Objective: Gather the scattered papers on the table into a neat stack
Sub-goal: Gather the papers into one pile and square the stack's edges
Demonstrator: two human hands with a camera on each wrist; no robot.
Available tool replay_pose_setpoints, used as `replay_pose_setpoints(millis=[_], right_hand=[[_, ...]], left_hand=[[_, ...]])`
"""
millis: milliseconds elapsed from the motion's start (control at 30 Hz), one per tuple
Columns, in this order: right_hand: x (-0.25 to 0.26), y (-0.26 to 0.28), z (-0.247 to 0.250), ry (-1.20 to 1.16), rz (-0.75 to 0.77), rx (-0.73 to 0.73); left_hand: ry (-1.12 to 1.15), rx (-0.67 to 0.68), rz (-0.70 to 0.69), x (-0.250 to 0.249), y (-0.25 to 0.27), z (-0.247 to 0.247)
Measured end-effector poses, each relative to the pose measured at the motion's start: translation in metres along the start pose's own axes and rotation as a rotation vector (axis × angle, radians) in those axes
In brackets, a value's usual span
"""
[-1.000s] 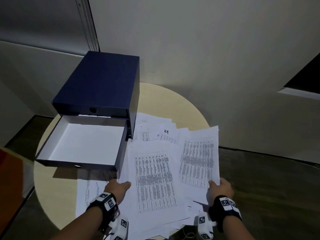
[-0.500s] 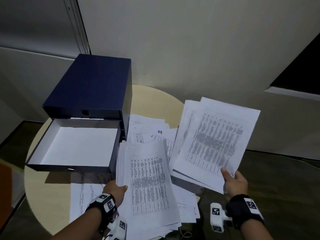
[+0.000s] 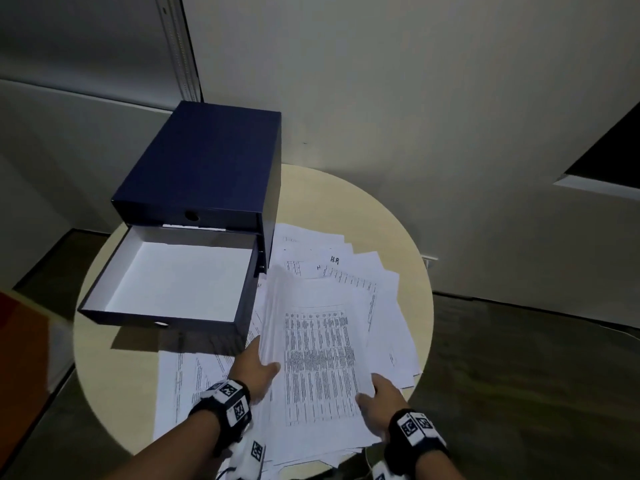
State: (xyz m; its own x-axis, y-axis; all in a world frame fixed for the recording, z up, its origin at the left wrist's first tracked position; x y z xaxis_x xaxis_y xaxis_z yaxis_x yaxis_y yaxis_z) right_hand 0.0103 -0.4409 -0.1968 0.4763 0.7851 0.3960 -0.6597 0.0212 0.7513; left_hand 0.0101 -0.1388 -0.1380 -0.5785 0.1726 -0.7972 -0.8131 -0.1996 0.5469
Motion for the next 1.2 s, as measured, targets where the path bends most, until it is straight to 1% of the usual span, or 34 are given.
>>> replay_pose_setpoints(millis=[67, 133, 167, 233, 267, 300, 367, 400, 433, 467, 500, 533, 567, 667, 733, 800, 900, 933, 967, 1000, 1067, 1100, 1133, 1200], right_hand=[[0.009, 0.008, 0.006, 0.015, 0.022, -0.047], [0.021, 0.018, 0.024, -0.009, 0.036, -0.139], [0.026, 0.022, 0.035, -0.095, 0.065, -0.18], [0.033, 0.032, 0.051, -0.419, 0.137, -0.212], [0.034, 0.034, 0.059, -0.569, 0.142, -0.219], [0.04, 0.04, 0.066, -0.704, 0.153, -0.205], [0.056, 0.048, 0.085, -0.893, 0.247, -0.179], [0.064, 0.056, 0.097, -0.933, 0.27, -0.188], [0.07, 0.066, 0.113, -0.958, 0.292, -0.242], [0.071, 0.071, 0.126, -0.939, 0.302, -0.309], [0.067, 0.075, 0.136, -0.895, 0.282, -0.394], [0.063, 0.073, 0.141, -0.847, 0.265, -0.425], [0.056, 0.069, 0.139, -0.811, 0.218, -0.418], [0.032, 0.054, 0.103, -0.81, 0.038, -0.269], [0.024, 0.048, 0.081, -0.744, -0.002, -0.219], [0.028, 0.052, 0.075, -0.68, -0.002, -0.228], [0.036, 0.059, 0.091, -0.69, 0.025, -0.375], [0.035, 0.056, 0.095, -0.688, 0.039, -0.411], [0.037, 0.055, 0.099, -0.655, 0.058, -0.44], [0.038, 0.053, 0.099, -0.617, 0.07, -0.445], [0.031, 0.044, 0.095, -0.542, 0.041, -0.435], [0.028, 0.042, 0.091, -0.497, 0.026, -0.424], [0.025, 0.039, 0.085, -0.438, 0.003, -0.398], [0.018, 0.028, 0.068, -0.337, -0.033, -0.337]], left_hand=[[-0.046, -0.032, -0.036, -0.01, 0.004, 0.001], [-0.014, -0.025, -0.102, -0.019, 0.002, 0.0], [0.015, -0.026, -0.129, -0.025, 0.004, 0.001], [0.099, -0.017, -0.167, -0.042, 0.008, 0.002], [0.143, -0.014, -0.193, -0.053, 0.01, 0.003], [0.189, -0.01, -0.227, -0.069, 0.015, 0.003], [0.248, -0.007, -0.313, -0.1, 0.023, 0.005], [0.258, -0.01, -0.359, -0.115, 0.024, 0.005], [0.25, -0.009, -0.4, -0.129, 0.027, 0.005], [0.209, 0.003, -0.436, -0.138, 0.029, 0.003], [0.169, 0.018, -0.463, -0.147, 0.033, 0.0], [0.135, 0.026, -0.464, -0.146, 0.032, -0.003], [0.116, 0.016, -0.445, -0.144, 0.032, -0.005], [0.012, 0.002, -0.337, -0.113, 0.023, -0.015], [-0.105, 0.028, -0.326, -0.097, 0.017, -0.025], [-0.192, 0.043, -0.348, -0.093, 0.014, -0.031], [-0.272, 0.065, -0.332, -0.077, 0.002, -0.032], [-0.288, 0.046, -0.293, -0.065, -0.002, -0.027], [-0.305, -0.013, -0.236, -0.051, -0.006, -0.016], [-0.347, -0.099, -0.132, -0.031, -0.008, 0.001], [-0.463, -0.295, 0.131, 0.009, -0.002, 0.043], [-0.465, -0.361, 0.237, 0.025, 0.004, 0.061], [-0.407, -0.397, 0.296, 0.036, 0.009, 0.075], [-0.244, -0.395, 0.31, 0.05, 0.012, 0.084]])
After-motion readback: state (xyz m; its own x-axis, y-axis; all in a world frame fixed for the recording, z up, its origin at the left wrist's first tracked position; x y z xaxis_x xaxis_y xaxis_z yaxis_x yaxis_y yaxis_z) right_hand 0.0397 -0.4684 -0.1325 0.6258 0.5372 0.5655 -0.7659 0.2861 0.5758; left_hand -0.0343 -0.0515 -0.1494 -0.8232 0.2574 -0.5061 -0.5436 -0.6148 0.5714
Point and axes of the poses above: each hand's wrist, its own y-axis away from the middle knuckle, its own z-axis out of the back of the hand, x = y × z, the point moved 10 cm from there along -y, towards the middle knuckle, and after that the axes turned 5 degrees about y, right-handed, at the moved point
